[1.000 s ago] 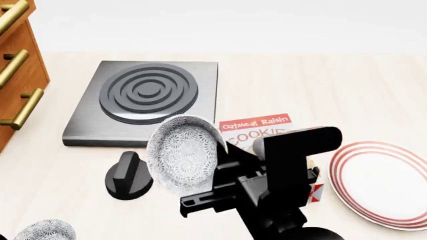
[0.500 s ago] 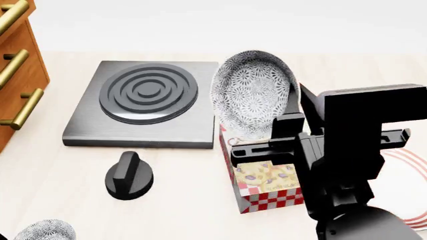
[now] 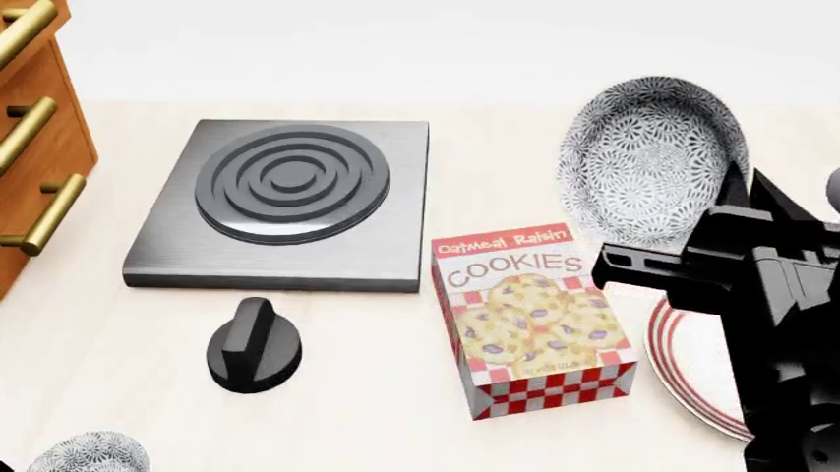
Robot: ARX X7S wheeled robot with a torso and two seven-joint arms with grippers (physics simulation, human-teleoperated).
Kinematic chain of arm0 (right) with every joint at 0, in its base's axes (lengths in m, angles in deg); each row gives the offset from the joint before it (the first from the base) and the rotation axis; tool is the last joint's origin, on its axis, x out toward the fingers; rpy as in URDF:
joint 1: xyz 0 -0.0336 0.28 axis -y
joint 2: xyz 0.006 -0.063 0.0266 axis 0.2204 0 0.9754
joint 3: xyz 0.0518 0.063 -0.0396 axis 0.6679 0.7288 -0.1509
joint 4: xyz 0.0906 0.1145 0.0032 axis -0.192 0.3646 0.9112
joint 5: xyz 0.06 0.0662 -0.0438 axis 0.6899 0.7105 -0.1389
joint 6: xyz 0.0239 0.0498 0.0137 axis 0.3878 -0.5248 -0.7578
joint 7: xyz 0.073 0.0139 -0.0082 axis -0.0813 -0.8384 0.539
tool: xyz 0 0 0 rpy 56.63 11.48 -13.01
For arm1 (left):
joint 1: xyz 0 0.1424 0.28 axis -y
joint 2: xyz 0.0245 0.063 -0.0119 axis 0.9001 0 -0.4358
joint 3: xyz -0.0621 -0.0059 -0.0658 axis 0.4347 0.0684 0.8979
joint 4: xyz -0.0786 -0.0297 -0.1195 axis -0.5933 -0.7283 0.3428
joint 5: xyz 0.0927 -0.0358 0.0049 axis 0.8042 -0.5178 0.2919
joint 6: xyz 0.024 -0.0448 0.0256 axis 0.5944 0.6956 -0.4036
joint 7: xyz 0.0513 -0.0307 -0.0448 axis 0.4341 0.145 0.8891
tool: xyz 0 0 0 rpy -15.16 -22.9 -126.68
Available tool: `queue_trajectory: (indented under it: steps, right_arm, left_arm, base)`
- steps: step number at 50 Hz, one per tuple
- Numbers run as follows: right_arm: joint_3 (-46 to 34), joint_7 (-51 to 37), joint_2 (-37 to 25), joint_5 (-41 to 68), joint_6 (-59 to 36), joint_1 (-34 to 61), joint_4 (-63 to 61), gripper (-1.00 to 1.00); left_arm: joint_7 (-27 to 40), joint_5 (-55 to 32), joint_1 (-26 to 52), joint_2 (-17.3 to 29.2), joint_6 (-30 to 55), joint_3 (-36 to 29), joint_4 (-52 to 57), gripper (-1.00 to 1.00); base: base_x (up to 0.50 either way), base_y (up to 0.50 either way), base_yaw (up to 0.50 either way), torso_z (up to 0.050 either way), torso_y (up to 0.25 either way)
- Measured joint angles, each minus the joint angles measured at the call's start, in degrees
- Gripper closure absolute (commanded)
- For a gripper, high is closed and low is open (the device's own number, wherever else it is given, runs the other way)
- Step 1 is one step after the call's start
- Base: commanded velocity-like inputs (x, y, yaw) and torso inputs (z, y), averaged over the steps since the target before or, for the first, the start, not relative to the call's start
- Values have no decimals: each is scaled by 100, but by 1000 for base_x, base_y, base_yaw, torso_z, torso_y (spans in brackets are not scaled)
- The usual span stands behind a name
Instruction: Pick the akita bowl from table center and place it on the plate.
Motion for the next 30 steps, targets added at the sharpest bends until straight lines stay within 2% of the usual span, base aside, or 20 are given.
queue_trajectory:
  steps: [13,30]
  right_arm:
    - [575,-120,13,486,-149,-196,354,100]
    - [766,-373,-62,757,-375,-243,487,100]
  left_arm:
    - [11,10,13,13,-7,-48,-32,-100]
    - [35,1,9,36,-11,-83,-29,-100]
  base:
    - [0,0,0,0,0]
    - [0,0,0,0,1]
